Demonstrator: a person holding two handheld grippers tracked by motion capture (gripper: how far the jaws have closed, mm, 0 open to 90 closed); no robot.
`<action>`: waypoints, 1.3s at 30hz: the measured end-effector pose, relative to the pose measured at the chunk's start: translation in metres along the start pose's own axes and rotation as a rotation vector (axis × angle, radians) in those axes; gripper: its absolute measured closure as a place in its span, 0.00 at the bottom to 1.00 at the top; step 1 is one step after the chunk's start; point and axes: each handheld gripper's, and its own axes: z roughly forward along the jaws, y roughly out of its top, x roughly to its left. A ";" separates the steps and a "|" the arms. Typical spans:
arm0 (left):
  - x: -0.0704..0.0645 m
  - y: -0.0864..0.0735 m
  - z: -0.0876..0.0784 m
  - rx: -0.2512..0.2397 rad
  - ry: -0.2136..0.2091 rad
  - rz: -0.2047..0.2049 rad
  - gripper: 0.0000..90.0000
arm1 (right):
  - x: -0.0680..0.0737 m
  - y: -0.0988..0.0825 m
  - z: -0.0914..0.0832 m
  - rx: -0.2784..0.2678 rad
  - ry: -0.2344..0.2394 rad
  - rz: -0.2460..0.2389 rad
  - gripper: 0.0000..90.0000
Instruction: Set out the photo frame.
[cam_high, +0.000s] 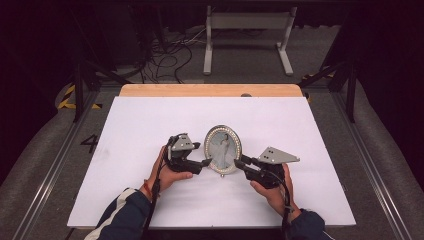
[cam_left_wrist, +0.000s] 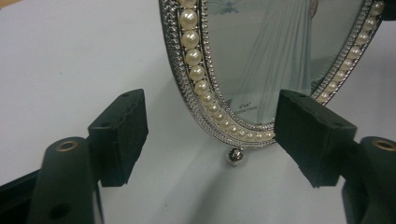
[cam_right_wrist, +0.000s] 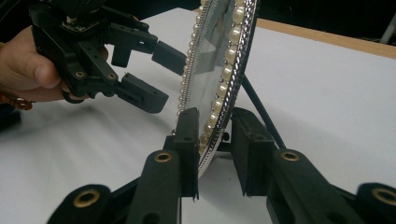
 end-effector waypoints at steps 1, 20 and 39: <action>0.000 0.001 0.000 -0.001 0.000 0.005 0.32 | 0.000 0.000 0.000 -0.001 -0.001 0.000 0.82; 0.001 0.006 0.008 -0.002 -0.029 -0.020 0.34 | 0.002 0.001 0.002 0.002 -0.009 -0.022 0.84; -0.001 0.003 0.002 -0.002 -0.058 -0.008 0.51 | -0.003 0.001 0.003 0.009 -0.016 -0.009 0.85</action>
